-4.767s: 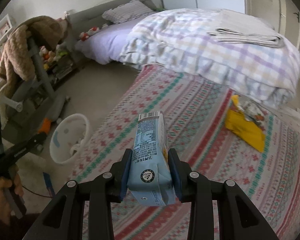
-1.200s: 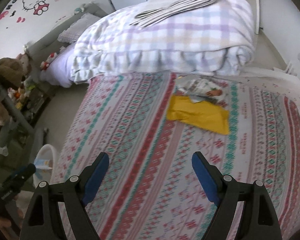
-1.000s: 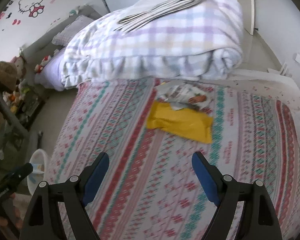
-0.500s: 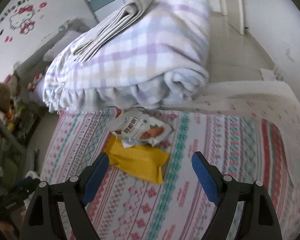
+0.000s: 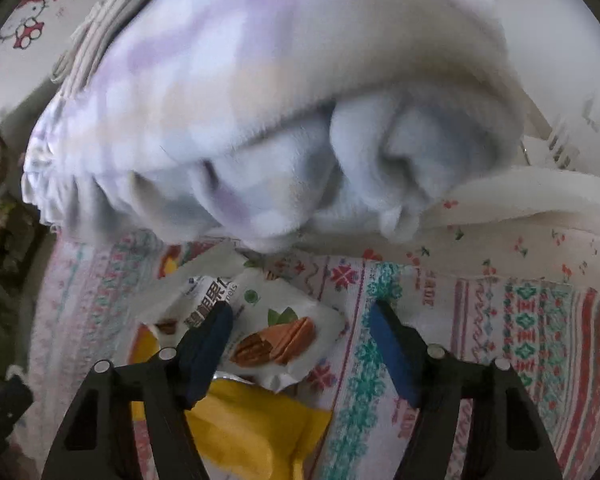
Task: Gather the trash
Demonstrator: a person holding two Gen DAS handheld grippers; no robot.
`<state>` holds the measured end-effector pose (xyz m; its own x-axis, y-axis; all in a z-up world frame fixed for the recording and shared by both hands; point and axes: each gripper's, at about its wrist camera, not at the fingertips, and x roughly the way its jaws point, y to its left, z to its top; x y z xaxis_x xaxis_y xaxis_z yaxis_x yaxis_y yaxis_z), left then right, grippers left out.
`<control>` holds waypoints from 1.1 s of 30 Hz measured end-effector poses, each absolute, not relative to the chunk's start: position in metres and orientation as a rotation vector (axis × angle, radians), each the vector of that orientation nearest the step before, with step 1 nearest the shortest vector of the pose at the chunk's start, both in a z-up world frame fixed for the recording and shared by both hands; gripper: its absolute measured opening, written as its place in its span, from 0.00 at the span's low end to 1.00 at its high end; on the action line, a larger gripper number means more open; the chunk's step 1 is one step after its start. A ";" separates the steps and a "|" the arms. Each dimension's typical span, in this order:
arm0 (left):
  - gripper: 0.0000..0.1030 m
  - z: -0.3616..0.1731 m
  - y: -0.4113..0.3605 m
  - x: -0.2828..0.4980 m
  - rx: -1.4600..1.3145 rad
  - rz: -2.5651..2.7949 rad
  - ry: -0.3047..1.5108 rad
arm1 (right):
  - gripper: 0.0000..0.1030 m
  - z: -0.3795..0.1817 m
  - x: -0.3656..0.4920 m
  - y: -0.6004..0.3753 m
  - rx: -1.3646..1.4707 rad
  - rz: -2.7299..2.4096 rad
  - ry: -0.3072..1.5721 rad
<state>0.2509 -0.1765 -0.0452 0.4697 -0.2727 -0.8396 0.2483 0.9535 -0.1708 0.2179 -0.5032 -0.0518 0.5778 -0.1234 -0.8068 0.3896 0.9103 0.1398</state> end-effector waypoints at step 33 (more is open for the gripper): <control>0.88 -0.053 -0.188 0.244 -0.080 -0.422 1.049 | 0.67 -0.049 0.240 -0.456 0.121 -0.243 0.949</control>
